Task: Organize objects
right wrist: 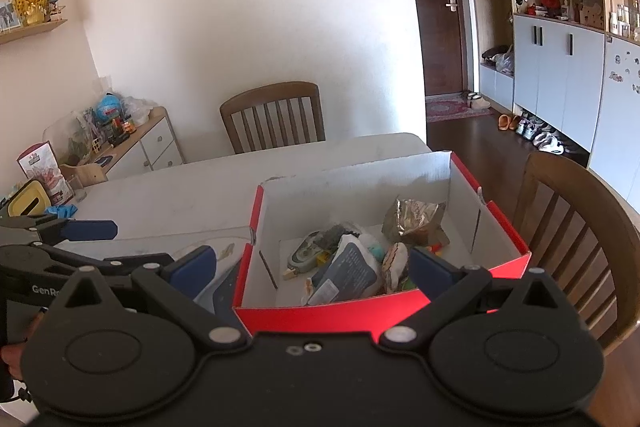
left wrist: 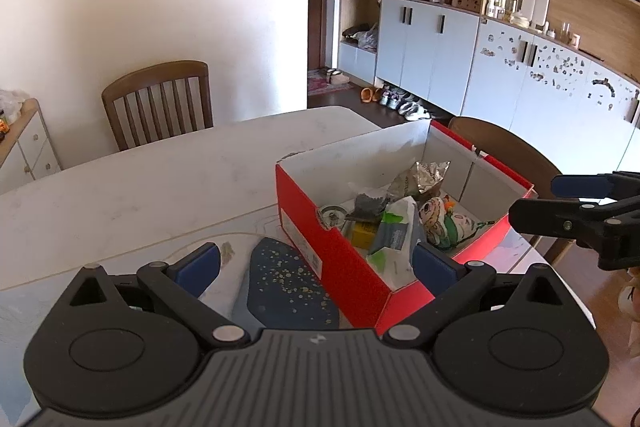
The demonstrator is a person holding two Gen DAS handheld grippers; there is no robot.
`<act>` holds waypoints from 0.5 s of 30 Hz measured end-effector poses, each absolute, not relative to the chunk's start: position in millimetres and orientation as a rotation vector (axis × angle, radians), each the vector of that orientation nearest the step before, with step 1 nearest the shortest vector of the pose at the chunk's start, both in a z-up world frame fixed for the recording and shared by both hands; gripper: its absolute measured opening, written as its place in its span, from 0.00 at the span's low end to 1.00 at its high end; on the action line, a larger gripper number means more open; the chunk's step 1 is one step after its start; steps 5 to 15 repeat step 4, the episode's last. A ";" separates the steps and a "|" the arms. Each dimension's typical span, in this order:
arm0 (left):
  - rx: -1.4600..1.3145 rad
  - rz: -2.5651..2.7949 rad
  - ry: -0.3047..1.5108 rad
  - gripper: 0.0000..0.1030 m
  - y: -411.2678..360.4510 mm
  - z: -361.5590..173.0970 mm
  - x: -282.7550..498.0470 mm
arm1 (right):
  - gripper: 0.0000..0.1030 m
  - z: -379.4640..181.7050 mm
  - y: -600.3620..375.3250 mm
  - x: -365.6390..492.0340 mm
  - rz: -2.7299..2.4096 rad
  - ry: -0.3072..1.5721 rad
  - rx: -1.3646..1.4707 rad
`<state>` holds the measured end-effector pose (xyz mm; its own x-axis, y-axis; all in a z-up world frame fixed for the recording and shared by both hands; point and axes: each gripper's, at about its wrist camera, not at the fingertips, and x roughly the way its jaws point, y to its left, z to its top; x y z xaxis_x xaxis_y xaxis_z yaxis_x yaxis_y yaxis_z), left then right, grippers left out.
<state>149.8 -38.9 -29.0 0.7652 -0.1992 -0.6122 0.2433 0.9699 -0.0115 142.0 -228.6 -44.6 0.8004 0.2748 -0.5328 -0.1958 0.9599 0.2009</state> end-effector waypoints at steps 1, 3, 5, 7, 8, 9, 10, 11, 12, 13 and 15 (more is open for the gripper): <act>0.068 -0.242 0.659 1.00 -38.4 -29.4 150.2 | 0.99 -44.6 -228.6 142.1 0.254 0.592 0.139; 0.064 -0.247 0.662 1.00 -36.6 -30.1 150.9 | 0.99 -44.6 -227.3 142.9 0.255 0.593 0.140; 0.064 -0.249 0.662 1.00 -35.8 -30.4 151.0 | 0.99 -44.8 -227.4 143.1 0.255 0.593 0.141; 0.064 -0.249 0.662 1.00 -35.8 -30.4 151.0 | 0.99 -44.8 -227.4 143.1 0.255 0.593 0.141; 0.064 -0.249 0.662 1.00 -35.8 -30.4 151.0 | 0.99 -44.8 -227.4 143.1 0.255 0.593 0.141; 0.064 -0.249 0.662 1.00 -35.8 -30.4 151.0 | 0.99 -44.8 -227.4 143.1 0.255 0.593 0.141; 0.064 -0.249 0.662 1.00 -35.8 -30.4 151.0 | 0.99 -44.8 -227.4 143.1 0.255 0.593 0.141; 0.064 -0.249 0.662 1.00 -35.8 -30.4 151.0 | 0.99 -44.8 -227.4 143.1 0.255 0.593 0.141; 0.064 -0.249 0.662 1.00 -35.8 -30.4 151.0 | 0.99 -44.8 -227.4 143.1 0.255 0.593 0.141; 0.064 -0.249 0.662 1.00 -35.8 -30.4 151.0 | 0.99 -44.8 -227.4 143.1 0.255 0.593 0.141; 0.064 -0.249 0.662 1.00 -35.8 -30.4 151.0 | 0.99 -44.8 -227.4 143.1 0.255 0.593 0.141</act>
